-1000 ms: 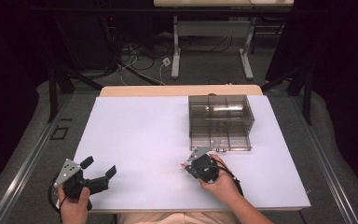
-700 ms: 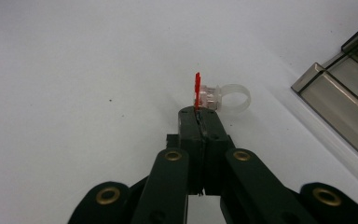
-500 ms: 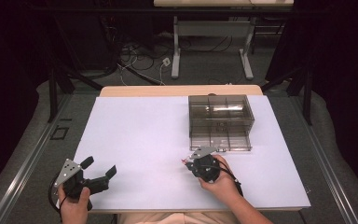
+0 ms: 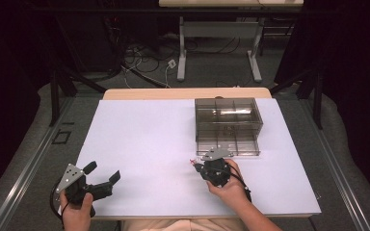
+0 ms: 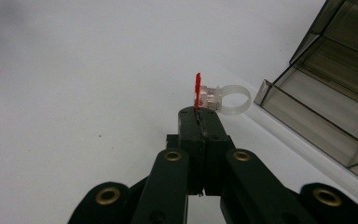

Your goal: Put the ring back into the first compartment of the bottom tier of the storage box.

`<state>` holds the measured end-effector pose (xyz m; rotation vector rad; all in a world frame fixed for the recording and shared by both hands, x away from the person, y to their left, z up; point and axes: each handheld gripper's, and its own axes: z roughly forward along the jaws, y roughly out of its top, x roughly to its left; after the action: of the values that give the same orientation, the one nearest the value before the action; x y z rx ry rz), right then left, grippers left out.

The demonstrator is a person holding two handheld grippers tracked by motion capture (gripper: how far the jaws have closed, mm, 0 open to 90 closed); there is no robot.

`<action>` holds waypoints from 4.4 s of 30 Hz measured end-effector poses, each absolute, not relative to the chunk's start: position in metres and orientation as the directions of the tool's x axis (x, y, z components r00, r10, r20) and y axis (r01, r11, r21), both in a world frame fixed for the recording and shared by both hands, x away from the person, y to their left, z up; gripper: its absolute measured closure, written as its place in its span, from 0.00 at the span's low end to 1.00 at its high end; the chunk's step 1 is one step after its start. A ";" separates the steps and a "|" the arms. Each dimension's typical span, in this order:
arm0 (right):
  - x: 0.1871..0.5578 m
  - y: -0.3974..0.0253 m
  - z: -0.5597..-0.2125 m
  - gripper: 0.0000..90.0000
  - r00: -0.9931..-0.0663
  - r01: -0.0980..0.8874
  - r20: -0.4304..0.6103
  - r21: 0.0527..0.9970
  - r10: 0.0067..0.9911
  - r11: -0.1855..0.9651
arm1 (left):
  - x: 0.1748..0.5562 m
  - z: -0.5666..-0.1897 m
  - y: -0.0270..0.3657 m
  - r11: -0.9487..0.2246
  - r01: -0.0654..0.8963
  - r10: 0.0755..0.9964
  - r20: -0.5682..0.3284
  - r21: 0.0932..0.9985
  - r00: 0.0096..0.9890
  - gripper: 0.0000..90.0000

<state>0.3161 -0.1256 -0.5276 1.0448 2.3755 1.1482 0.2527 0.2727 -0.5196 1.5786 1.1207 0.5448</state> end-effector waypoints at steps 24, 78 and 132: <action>0.320 -0.140 -0.514 1.00 -0.647 0.489 0.073 0.804 0.759 0.339 | 0.253 -0.520 0.273 0.018 0.378 0.869 -0.201 0.926 0.452 0.00; 0.376 -0.167 -0.470 1.00 -0.563 0.601 0.127 0.741 0.816 0.299 | 0.254 -0.521 0.272 0.026 0.388 0.870 -0.212 0.921 0.445 0.00; 0.417 -0.149 -0.493 1.00 -0.542 0.726 0.095 0.553 0.835 0.409 | 0.255 -0.521 0.273 0.020 0.390 0.868 -0.210 0.921 0.450 0.00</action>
<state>0.4171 -0.1492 -0.4935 1.3856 2.4668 0.8179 0.2546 0.2726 -0.5214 1.5805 1.1302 0.5331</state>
